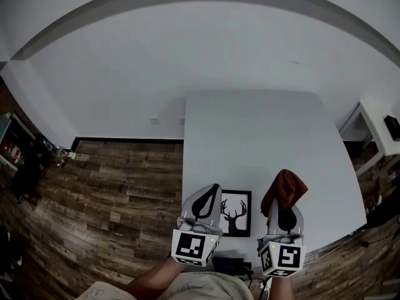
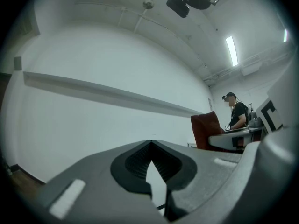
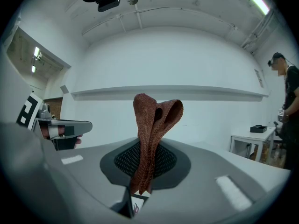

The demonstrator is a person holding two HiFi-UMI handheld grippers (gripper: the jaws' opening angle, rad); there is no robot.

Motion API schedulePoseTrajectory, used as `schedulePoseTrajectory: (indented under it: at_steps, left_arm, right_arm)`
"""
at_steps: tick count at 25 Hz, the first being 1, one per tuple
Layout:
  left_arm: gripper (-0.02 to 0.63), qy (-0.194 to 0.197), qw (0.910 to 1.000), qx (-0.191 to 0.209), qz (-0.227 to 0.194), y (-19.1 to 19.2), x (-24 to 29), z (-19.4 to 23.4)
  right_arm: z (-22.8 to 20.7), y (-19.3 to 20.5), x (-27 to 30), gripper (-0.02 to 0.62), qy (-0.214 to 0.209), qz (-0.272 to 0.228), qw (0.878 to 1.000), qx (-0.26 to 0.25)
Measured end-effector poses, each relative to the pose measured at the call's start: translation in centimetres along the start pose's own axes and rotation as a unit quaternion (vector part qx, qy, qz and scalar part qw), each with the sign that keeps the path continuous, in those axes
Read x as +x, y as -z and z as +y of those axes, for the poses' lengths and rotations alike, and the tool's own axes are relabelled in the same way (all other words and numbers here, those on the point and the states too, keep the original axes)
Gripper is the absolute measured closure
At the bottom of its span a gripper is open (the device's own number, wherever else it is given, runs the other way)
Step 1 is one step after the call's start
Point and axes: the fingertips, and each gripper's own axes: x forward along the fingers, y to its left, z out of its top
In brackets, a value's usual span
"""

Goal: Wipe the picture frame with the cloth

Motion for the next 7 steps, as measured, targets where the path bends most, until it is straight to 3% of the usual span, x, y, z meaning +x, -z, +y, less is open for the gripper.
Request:
schedulePoseTrajectory:
  at_steps: [7]
  left_arm:
    - [0.606, 0.005, 1.0, -0.005, 0.001, -0.11, -0.45, -0.22]
  right_arm:
    - [0.3, 0.36, -0.5, 0.535, 0.005, 0.004, 1.0, 0.0]
